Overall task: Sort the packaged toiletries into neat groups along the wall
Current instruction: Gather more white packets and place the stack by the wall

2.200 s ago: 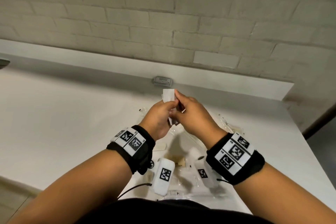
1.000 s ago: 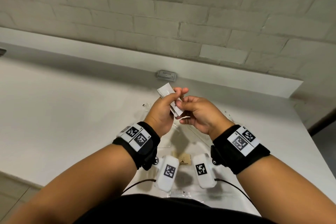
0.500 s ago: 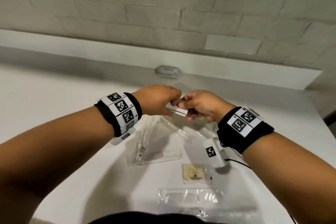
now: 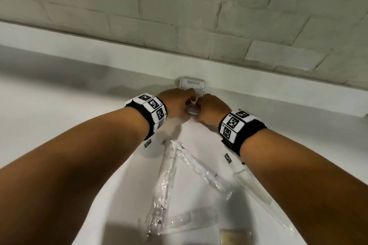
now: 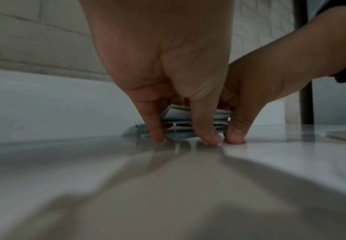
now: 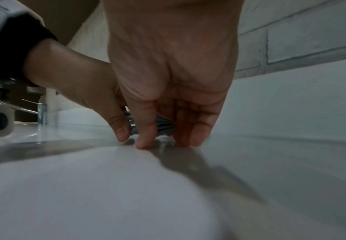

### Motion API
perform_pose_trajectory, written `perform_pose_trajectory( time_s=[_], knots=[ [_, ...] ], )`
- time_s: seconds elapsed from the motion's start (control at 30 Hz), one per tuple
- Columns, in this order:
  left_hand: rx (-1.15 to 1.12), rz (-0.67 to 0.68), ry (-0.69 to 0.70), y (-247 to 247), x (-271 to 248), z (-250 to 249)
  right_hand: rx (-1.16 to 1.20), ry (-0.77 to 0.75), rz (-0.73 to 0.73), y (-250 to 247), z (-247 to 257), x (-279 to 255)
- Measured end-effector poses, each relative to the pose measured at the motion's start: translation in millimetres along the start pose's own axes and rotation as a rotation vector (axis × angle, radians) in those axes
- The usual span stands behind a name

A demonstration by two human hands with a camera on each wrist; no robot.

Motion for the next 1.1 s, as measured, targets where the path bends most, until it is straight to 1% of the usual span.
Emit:
perform_pose_trajectory(
  time_s=[0.1,0.2,0.27,0.37,0.43,0.5,0.6,0.83,1.1],
  knots=[
    [-0.001,-0.016,-0.004,3.4,16.1,5.4,0.081,0.006,-0.017,2.2,-6.3,20.3],
    [-0.014,-0.001,0.007,3.0,23.4,7.2,0.110,0.009,0.004,1.8,-10.9,28.5],
    [-0.026,0.044,0.022,4.3,25.6,7.5,0.094,0.020,0.014,3.1,-14.7,30.5],
    [0.014,0.098,0.048,4.7,25.5,9.0,0.072,0.070,0.008,6.7,-20.8,32.9],
    [0.038,0.088,0.044,2.6,25.8,12.8,0.056,0.076,0.019,9.0,-20.8,34.7],
    [0.024,0.062,0.027,0.8,26.0,15.4,0.041,0.067,0.017,9.7,-19.7,36.2],
    [0.003,0.060,0.009,-1.0,23.3,13.7,0.015,0.057,0.021,10.1,-19.4,36.0],
    [0.080,0.039,-0.010,1.2,26.2,9.1,0.005,0.029,0.047,8.6,-18.6,38.0],
    [0.105,0.036,-0.044,0.4,27.9,13.4,-0.027,0.052,0.080,5.7,-14.8,33.7]
  ],
)
Point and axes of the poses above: each hand's wrist, its own x-axis towards the middle knuckle, its own y-axis out of the palm, z = x × y, the point moved 4 cm from there along x, towards the middle knuckle, and after that the axes turned 13 degrees about -y, right-handed, at the moved point
